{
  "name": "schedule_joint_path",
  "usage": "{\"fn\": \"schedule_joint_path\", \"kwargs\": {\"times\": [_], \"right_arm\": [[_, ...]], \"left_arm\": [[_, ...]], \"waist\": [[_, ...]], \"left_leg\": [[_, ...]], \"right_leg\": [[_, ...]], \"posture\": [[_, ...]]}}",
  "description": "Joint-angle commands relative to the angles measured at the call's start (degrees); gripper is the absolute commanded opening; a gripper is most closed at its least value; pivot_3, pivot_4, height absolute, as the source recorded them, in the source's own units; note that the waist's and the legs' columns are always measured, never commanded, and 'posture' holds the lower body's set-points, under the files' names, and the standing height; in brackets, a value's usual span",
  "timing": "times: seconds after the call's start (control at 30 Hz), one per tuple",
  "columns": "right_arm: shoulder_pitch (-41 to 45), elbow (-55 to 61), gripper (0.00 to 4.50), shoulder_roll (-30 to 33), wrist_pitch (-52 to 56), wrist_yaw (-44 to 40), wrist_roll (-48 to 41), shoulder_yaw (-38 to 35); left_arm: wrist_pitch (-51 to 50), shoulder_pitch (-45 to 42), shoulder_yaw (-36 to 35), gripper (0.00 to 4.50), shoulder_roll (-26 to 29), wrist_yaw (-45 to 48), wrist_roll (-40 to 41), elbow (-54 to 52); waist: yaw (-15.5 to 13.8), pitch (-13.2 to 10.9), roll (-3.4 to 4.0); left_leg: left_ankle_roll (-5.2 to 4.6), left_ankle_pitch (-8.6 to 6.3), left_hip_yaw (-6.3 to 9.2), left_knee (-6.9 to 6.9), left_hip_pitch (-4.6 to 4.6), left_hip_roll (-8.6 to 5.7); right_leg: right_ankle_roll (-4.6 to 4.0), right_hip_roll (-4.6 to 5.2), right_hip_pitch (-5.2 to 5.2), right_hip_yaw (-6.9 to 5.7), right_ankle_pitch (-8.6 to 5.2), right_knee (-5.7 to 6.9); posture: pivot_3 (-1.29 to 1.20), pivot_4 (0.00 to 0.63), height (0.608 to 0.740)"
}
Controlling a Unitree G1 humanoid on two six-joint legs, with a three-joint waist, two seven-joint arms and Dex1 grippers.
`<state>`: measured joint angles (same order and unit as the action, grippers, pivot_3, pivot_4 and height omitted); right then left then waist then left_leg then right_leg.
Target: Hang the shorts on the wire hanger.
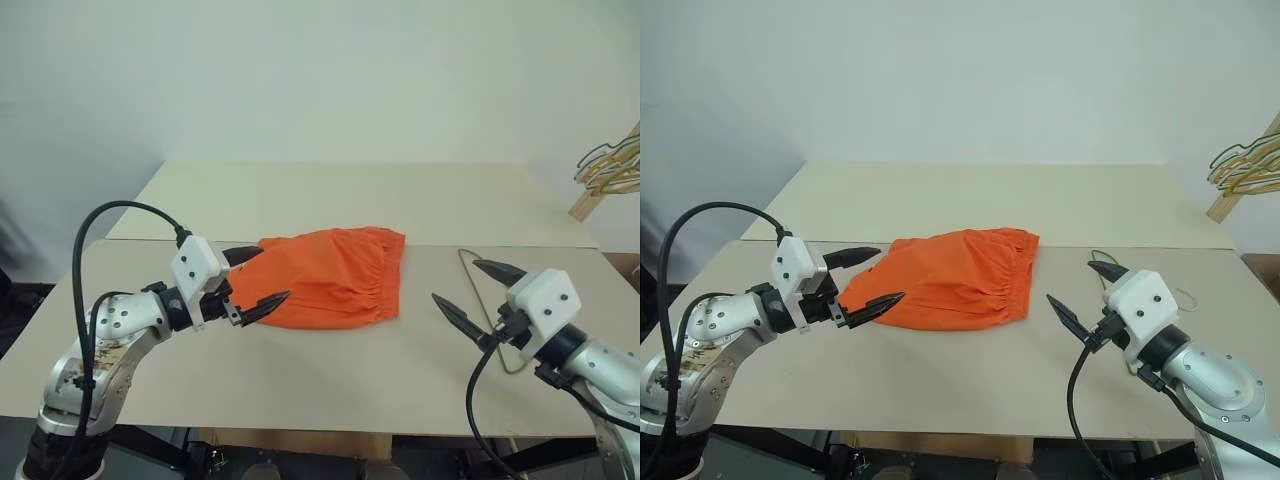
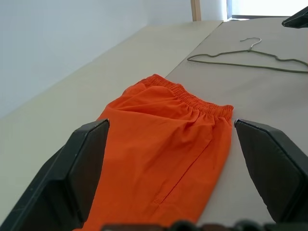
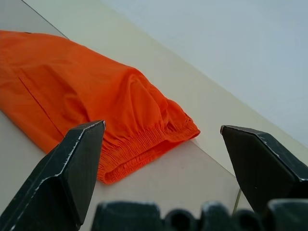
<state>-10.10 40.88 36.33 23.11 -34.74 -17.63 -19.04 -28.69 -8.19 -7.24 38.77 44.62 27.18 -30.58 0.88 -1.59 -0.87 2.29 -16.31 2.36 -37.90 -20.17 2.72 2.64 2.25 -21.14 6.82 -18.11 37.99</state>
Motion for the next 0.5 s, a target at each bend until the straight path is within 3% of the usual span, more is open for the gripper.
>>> {"fn": "schedule_joint_path", "kwargs": {"times": [0.03, 0.3, 0.5], "right_arm": [[1.13, 0.78, 4.47, 0.53, -1.02, 0.17, -0.36, -0.54], [2.11, 0.26, 4.47, 0.5, -1.17, 0.11, -0.29, 0.09], [4.73, -0.65, 4.47, 3.03, 0.09, -1.74, -0.19, 1.69]], "left_arm": [[0.05, -1.47, -1.02, 4.5, 0.18, -0.44, 1.15, -0.38], [-0.36, -1.58, -0.82, 4.5, 1.23, -0.09, 0.55, 0.12], [2.59, -1.89, 0.35, 4.5, 9.08, 9.53, -0.01, 3.7]], "waist": [[0.0, 0.0, 0.0], [-0.01, 0.0, 0.0], [0.18, 0.02, 0.02]], "left_leg": [[0.0, 0.0, 0.0, 0.0, 0.0, 0.0], [0.0, 0.0, 0.0, 0.0, 0.0, 0.0], [0.0, 0.0, -0.02, 0.0, 0.04, 0.0]], "right_leg": [[0.0, 0.0, 0.0, 0.0, 0.0, 0.0], [0.0, 0.0, 0.0, 0.0, 0.0, 0.0], [0.0, 0.0, 0.0, 0.01, 0.0, 0.01]], "posture": [[0.01, 0.0, 0.74], [0.02, 0.0, 0.74], [0.01, 0.0, 0.74]]}}
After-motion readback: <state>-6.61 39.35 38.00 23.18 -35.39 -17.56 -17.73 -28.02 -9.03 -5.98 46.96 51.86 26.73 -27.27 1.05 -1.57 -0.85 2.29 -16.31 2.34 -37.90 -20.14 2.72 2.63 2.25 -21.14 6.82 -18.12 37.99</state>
